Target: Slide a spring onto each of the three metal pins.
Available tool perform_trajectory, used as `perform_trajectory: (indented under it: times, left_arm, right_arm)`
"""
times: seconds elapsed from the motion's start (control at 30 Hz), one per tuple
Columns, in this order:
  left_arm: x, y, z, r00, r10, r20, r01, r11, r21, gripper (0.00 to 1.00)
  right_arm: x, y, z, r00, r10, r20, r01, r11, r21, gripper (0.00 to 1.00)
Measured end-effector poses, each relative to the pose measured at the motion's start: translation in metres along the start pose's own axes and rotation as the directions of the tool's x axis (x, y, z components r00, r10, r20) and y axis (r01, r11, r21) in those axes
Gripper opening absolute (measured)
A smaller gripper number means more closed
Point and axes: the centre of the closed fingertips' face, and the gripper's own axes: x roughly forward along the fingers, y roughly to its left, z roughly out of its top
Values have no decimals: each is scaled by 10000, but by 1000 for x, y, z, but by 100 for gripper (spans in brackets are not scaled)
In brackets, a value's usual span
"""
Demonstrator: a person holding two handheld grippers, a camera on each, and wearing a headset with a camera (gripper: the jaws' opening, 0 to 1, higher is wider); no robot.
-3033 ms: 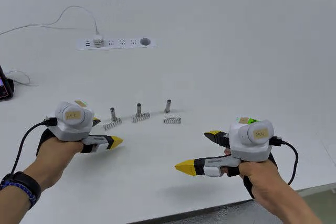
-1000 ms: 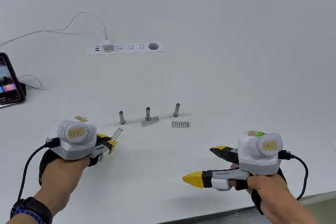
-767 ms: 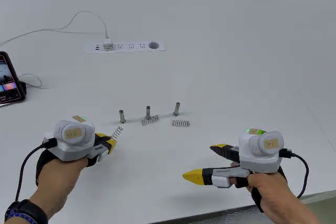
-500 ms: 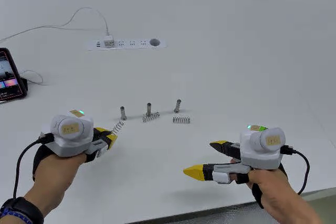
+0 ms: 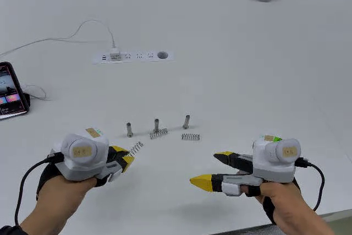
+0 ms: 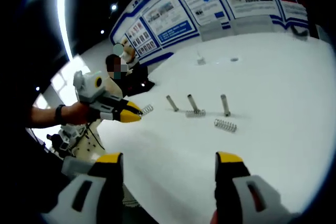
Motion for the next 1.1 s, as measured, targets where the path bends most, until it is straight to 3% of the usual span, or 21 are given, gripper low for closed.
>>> perform_trajectory:
  times: [0.33,0.67,1.1]
  left_arm:
    - [8,-31,24,9978,-653,125,640,9942,862,10]
    - [15,-74,41,9887,-1492,123,1447,9735,1769,10]
    - [16,-104,50,9769,-2128,188,2027,9511,2329,10]
  right_arm:
    - [5,12,17,9960,657,614,-688,9964,496,60]
    - [9,22,30,9858,1255,1114,-1376,9845,1087,48]
    - [12,31,30,9783,1692,1200,-1847,9739,1323,30]
